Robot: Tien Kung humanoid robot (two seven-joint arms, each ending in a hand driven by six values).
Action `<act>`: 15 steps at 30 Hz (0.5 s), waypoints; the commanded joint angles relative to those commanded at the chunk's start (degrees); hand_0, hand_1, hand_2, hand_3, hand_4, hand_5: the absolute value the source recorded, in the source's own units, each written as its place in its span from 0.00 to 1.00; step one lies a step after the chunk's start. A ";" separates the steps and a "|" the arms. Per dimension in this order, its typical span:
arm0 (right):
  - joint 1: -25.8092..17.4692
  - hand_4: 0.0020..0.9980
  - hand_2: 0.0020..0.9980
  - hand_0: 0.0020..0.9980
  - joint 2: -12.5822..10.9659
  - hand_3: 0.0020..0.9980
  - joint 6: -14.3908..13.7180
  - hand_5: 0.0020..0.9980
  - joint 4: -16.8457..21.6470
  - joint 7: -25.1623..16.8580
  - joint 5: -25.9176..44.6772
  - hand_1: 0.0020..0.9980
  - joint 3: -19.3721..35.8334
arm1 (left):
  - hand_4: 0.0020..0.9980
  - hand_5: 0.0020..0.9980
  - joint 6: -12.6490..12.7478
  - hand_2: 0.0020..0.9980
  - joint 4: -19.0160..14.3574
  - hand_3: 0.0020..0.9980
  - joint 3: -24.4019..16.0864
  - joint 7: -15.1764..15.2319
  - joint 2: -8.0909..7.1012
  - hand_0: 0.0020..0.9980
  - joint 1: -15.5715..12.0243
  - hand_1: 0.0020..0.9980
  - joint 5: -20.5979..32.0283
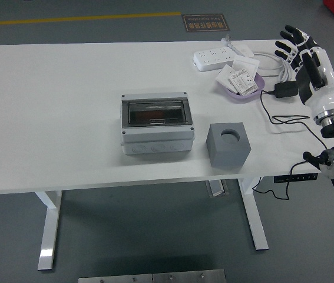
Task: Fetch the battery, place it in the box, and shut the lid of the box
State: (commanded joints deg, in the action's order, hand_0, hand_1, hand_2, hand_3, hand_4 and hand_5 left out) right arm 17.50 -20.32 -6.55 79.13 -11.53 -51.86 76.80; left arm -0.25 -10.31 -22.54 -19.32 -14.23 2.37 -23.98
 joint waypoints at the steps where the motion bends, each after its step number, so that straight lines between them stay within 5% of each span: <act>1: -0.01 0.89 0.86 0.84 -0.01 0.84 0.01 0.69 0.00 0.02 -0.01 0.83 0.03 | 0.52 0.00 0.00 0.50 0.00 0.56 0.00 0.00 0.00 0.57 0.00 0.59 0.01; 15: 0.01 0.90 0.86 0.84 -0.08 0.84 -0.02 0.69 -0.28 0.61 -0.32 0.84 0.12 | 0.52 0.00 0.00 0.50 0.00 0.56 0.02 0.02 0.08 0.57 0.16 0.59 0.21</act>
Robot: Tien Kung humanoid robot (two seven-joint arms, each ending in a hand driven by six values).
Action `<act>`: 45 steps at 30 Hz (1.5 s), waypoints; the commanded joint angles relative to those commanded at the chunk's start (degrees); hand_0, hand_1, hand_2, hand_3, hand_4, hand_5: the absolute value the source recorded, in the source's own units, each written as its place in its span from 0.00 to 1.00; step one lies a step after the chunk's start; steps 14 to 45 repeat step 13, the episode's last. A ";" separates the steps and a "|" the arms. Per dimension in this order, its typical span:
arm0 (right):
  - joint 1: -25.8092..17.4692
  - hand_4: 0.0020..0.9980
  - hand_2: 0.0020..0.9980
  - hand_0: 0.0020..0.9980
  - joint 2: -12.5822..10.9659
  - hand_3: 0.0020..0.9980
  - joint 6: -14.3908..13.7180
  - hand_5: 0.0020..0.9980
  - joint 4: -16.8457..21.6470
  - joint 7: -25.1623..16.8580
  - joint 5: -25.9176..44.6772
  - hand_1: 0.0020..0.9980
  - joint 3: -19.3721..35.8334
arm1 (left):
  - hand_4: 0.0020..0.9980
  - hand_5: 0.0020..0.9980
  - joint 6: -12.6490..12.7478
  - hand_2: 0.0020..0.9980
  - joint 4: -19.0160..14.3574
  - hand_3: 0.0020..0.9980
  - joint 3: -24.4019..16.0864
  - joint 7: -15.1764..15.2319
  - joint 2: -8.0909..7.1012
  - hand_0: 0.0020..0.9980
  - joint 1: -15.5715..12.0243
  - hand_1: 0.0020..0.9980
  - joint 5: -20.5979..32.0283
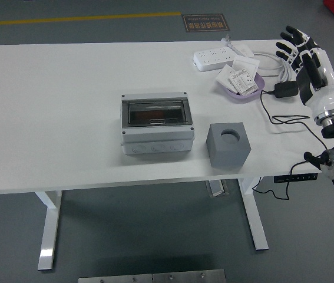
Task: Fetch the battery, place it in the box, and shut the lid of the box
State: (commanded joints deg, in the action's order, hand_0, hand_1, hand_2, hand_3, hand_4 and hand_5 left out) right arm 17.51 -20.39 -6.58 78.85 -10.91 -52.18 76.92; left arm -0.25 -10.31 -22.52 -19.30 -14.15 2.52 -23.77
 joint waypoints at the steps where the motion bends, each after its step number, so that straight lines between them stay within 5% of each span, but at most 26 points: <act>1: 0.01 0.90 0.86 0.84 -0.01 0.84 -0.02 0.69 -0.01 0.06 -0.03 0.84 -0.01 | 0.52 0.00 0.00 0.50 0.00 0.56 0.01 -0.01 0.00 0.57 0.00 0.59 0.02; 45: 0.12 0.91 0.86 0.85 -0.09 0.84 -0.05 0.70 -0.02 0.25 -0.19 0.84 -0.14 | 0.52 0.00 -0.05 0.50 0.00 0.56 -0.05 -0.21 -0.34 0.57 0.22 0.59 -0.22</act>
